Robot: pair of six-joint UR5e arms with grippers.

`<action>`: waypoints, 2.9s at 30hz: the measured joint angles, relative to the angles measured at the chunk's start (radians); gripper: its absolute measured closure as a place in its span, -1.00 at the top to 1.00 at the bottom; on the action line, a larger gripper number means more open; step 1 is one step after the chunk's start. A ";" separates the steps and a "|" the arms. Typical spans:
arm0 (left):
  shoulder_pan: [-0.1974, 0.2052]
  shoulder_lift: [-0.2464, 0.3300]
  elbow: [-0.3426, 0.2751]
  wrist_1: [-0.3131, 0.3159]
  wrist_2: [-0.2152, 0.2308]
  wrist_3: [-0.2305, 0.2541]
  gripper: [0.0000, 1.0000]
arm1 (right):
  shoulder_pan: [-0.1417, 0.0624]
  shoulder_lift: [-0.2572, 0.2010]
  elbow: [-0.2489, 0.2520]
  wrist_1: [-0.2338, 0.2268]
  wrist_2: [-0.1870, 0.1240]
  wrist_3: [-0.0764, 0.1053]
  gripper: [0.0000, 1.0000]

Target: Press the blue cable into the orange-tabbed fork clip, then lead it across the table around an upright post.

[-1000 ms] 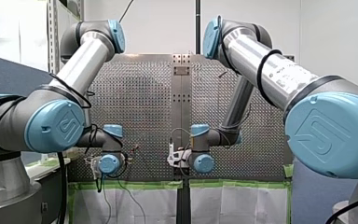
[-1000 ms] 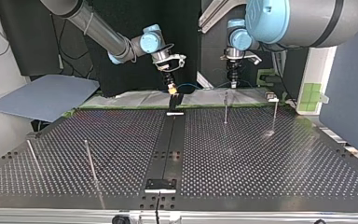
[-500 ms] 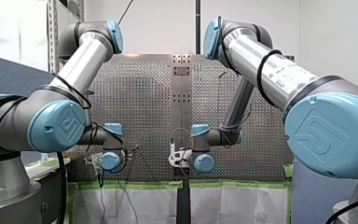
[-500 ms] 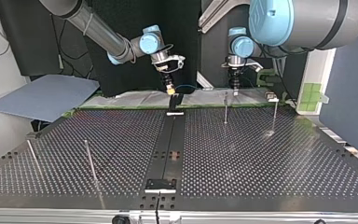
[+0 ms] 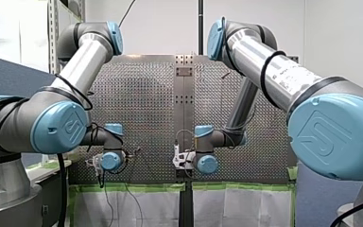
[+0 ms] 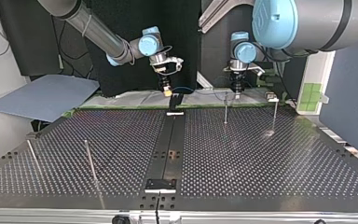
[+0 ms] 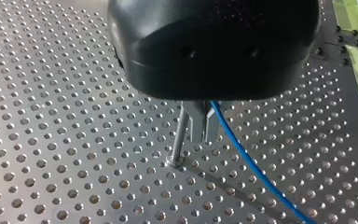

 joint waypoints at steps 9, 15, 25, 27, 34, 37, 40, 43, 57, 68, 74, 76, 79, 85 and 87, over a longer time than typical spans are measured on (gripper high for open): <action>0.005 -0.002 0.004 -0.017 0.007 0.001 -0.89 | 0.000 0.001 0.000 0.007 0.000 -0.005 -1.00; 0.008 -0.002 0.011 -0.018 0.014 -0.003 -0.89 | 0.001 0.003 -0.001 0.023 0.000 -0.006 -1.00; 0.018 -0.004 0.019 -0.022 0.021 -0.009 -0.89 | -0.001 0.041 -0.007 0.030 -0.001 -0.001 -1.00; 0.019 -0.004 0.020 -0.023 0.022 -0.009 -0.89 | -0.002 0.043 -0.008 0.032 -0.001 -0.001 -1.00; 0.031 -0.003 0.037 -0.035 0.029 -0.017 -0.84 | -0.005 0.045 -0.011 0.031 0.001 -0.001 -1.00; 0.038 -0.004 0.052 -0.045 0.033 -0.026 -0.84 | -0.009 0.045 -0.015 0.033 0.001 0.000 -1.00; 0.046 -0.004 0.074 -0.067 0.042 -0.030 -0.84 | -0.013 0.045 -0.018 0.038 0.002 0.000 -1.00; 0.050 -0.003 0.098 -0.093 0.049 -0.031 -0.84 | -0.015 0.045 -0.019 0.040 0.002 0.001 -1.00; 0.065 -0.003 0.122 -0.136 0.073 -0.043 -0.84 | -0.039 0.045 -0.091 0.097 0.002 0.012 -1.00; 0.069 -0.003 0.122 -0.137 0.083 -0.046 -0.84 | -0.066 0.045 -0.146 0.130 0.000 0.015 -1.00; 0.071 -0.003 0.124 -0.139 0.086 -0.046 -0.84 | -0.087 0.045 -0.164 0.141 -0.001 0.015 -1.00; 0.071 -0.003 0.124 -0.139 0.087 -0.046 -0.84 | -0.092 0.045 -0.168 0.144 -0.001 0.015 -1.00; 0.071 -0.003 0.124 -0.139 0.087 -0.046 -0.69 | -0.096 0.045 -0.170 0.146 -0.002 0.015 -1.00; 0.072 -0.003 0.124 -0.139 0.088 -0.040 -0.25 | -0.097 0.045 -0.172 0.148 -0.013 0.015 -1.00; 0.074 -0.003 0.124 -0.141 0.092 -0.036 -0.21 | -0.096 0.045 -0.173 0.151 -0.024 0.014 -1.00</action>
